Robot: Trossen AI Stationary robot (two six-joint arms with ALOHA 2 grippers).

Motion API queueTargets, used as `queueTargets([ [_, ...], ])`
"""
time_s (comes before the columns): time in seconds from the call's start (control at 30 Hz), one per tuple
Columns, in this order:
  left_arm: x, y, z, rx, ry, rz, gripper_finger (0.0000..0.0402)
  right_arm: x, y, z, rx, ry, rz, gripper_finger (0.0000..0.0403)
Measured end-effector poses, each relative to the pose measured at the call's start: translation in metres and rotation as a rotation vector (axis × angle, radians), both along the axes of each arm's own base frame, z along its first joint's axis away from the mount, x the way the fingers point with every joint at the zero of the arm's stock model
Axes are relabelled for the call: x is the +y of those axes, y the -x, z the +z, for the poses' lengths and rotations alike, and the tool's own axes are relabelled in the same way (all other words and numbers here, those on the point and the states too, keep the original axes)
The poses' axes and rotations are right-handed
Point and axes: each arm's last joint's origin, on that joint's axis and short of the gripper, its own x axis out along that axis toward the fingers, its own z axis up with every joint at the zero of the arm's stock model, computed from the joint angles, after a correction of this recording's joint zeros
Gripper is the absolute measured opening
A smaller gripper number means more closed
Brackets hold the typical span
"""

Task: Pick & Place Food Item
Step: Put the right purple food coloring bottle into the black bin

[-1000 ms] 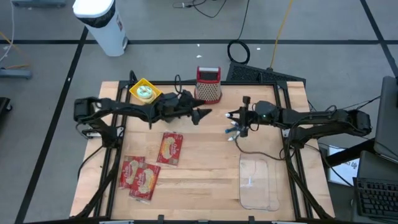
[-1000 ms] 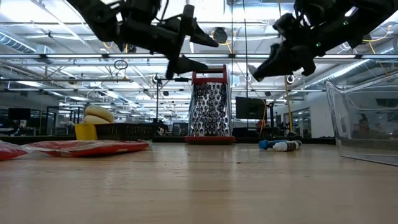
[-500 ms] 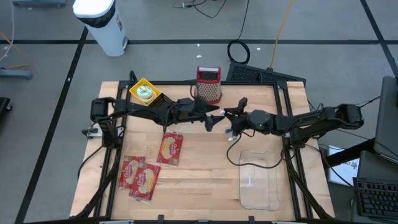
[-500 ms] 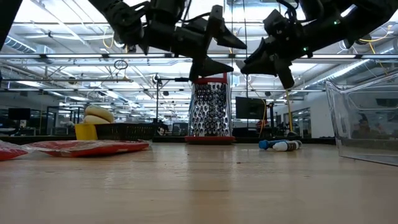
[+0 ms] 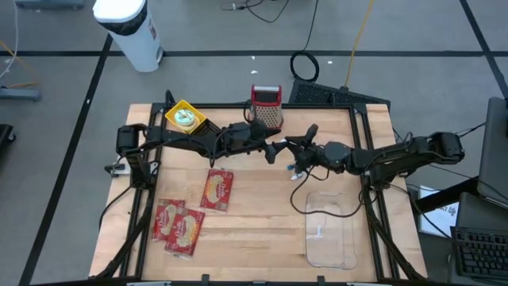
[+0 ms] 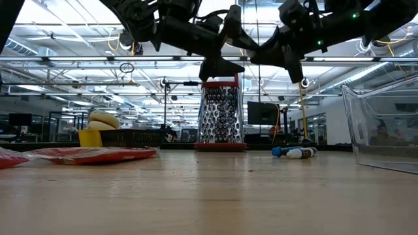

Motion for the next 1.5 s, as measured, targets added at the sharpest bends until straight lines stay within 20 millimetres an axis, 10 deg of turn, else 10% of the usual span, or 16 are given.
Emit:
queueTargets([
  [0.4,0.0,0.0,-0.001,0.005,0.018,0.007,0.032,0.0,0.0,0.0,-0.003,-0.002,0.0,0.0074],
  [1.03,0.0,0.0,0.0,-0.005,0.017,-0.008,0.005,-0.001,0.0,0.0,0.0,-0.005,-0.013,0.008],
  [1.5,0.019,0.024,0.021,0.099,0.006,0.053,0.0052,-0.005,0.013,0.001,-0.218,-0.285,-0.383,0.0146],
])
